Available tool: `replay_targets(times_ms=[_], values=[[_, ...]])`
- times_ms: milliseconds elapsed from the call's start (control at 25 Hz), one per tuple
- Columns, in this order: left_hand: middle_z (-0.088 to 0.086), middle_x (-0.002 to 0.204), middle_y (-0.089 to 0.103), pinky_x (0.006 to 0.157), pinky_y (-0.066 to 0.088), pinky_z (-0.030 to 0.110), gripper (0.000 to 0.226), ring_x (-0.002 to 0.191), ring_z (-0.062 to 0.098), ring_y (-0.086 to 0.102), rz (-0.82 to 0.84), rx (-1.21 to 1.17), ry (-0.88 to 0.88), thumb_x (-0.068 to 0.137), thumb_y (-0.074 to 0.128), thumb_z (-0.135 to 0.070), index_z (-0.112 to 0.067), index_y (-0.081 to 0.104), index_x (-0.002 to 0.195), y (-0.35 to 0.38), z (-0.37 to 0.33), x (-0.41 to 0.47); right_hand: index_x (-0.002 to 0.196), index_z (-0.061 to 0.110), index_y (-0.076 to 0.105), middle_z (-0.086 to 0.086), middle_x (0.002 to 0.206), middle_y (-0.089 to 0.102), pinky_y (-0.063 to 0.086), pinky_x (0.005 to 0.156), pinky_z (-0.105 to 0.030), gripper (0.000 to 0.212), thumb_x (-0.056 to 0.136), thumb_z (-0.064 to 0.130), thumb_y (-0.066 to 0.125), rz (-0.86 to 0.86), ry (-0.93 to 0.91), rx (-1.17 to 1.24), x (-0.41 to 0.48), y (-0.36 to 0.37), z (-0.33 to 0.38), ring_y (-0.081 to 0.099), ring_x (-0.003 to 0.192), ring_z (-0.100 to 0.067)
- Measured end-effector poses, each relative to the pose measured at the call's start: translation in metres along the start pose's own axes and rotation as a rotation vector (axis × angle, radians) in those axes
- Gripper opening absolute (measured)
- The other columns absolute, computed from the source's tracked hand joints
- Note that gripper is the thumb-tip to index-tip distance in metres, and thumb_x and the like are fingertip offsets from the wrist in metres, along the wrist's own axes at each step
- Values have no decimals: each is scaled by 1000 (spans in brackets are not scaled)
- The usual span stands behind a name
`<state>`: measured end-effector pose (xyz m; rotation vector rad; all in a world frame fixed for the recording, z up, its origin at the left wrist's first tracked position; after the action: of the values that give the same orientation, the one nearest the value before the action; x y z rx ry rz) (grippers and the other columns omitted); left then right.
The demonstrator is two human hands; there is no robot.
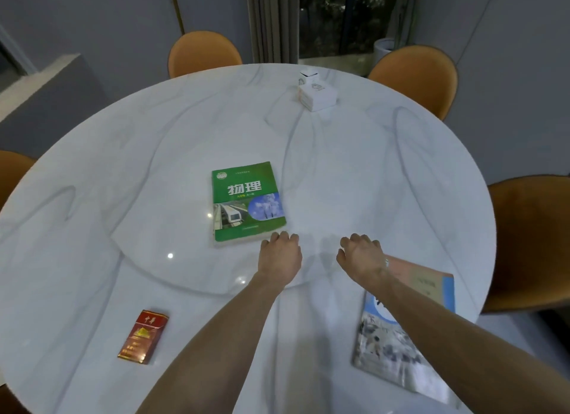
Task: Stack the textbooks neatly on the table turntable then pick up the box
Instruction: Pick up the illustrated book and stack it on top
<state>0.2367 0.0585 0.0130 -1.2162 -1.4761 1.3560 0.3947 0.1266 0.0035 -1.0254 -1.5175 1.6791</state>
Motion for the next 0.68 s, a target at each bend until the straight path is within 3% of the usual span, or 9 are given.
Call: replay_targets(times_ms=[120, 320, 440, 680], values=[[9, 111, 59, 85, 41, 39, 26, 107, 28, 51, 37, -8, 57, 95, 37, -22, -12, 55, 111, 17, -35, -10, 100, 11, 56, -7, 100, 58, 39, 79, -36, 25, 93, 24, 35, 25, 58, 4, -26, 10, -34, 55, 100, -28], [9, 113, 59, 85, 41, 39, 27, 107, 28, 51, 103, -12, 173, 96, 36, -21, -11, 54, 113, 46, -87, -26, 120, 10, 51, -11, 114, 58, 40, 90, -40, 33, 94, 24, 36, 96, 203, -18, -71, 32, -84, 52, 109, -30], [10, 115, 58, 86, 41, 39, 27, 109, 28, 51, 172, -26, 222, 95, 39, -21, -10, 53, 115, 63, -113, -35, 120, 9, 51, -11, 114, 58, 41, 90, -41, 33, 94, 25, 38, 117, 273, 1, -100, 47, -112, 50, 110, -30], [14, 118, 53, 84, 46, 38, 28, 110, 29, 50, 283, -111, 181, 94, 44, -21, -7, 50, 118, 88, -150, -51, 118, 10, 51, -11, 117, 55, 44, 90, -42, 35, 94, 34, 41, 144, 412, 66, -145, 71, -148, 51, 109, -29]])
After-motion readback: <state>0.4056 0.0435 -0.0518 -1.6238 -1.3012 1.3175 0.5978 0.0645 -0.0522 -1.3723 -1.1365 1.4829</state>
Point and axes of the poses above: each hand's wrist, its own x-axis towards the middle knuckle, its own y-axis out of the palm, z = x × y, the point moved 4 cm from there along x, towards the middle knuckle
